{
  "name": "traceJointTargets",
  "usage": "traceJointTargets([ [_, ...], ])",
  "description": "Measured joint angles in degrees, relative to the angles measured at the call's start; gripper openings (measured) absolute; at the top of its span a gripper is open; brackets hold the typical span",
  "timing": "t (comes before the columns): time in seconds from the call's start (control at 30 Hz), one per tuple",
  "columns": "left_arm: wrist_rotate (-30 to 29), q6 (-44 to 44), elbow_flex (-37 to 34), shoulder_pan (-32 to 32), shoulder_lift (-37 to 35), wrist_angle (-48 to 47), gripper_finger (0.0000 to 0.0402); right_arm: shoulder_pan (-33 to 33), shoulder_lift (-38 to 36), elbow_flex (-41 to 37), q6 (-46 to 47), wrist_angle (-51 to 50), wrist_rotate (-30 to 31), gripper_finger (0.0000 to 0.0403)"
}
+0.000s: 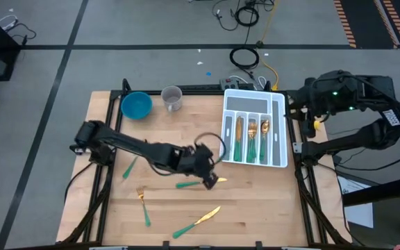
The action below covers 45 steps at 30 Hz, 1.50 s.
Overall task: Sort silverware
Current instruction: Put the green spoon into the white cutlery tray
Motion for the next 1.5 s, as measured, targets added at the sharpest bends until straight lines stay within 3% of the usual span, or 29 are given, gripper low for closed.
traceJointTargets([
  [0.17,-26.5,2.4,0.0,-0.6,-6.1,5.0,0.0007,0.0,-3.1,-0.7,6.1,4.9,2.8,0.0121],
  [0.27,-41.2,12.9,0.0,-1.0,-7.7,16.2,0.0007,0.0,-6.5,-4.9,11.1,12.8,3.2,0.0121],
  [0.37,-45.7,28.4,0.0,-0.3,-7.6,32.6,0.0007,0.0,-10.5,-12.2,15.9,24.0,2.5,0.0121],
  [0.47,-40.4,44.8,0.0,0.9,-7.1,51.6,0.0007,0.0,-14.2,-21.7,17.9,37.0,-1.3,0.0121],
  [0.6,-24.9,59.4,0.0,1.5,-6.7,72.0,0.0007,0.0,-17.9,-34.7,12.0,55.0,-8.3,0.0121],
  [0.73,-18.5,61.0,0.0,2.8,-6.5,85.8,0.0007,1.2,-19.6,-44.9,-2.9,69.6,-12.4,0.0121],
  [0.87,-9.4,55.6,0.0,4.1,-6.5,91.6,0.0007,3.3,-18.0,-50.5,-17.0,79.7,-7.2,0.0121],
  [1.03,-7.8,51.5,0.0,5.6,-6.4,92.7,0.0007,6.3,-12.6,-51.2,-33.0,83.4,1.9,0.0121],
  [1.2,-7.8,50.4,0.0,6.6,-5.2,93.5,0.0007,9.0,-8.0,-47.3,-41.4,89.8,9.6,0.0121],
  [1.5,-8.0,47.5,0.0,8.8,-4.1,95.0,0.0007,12.5,-4.5,-34.7,-45.3,87.0,10.4,0.0121],
])
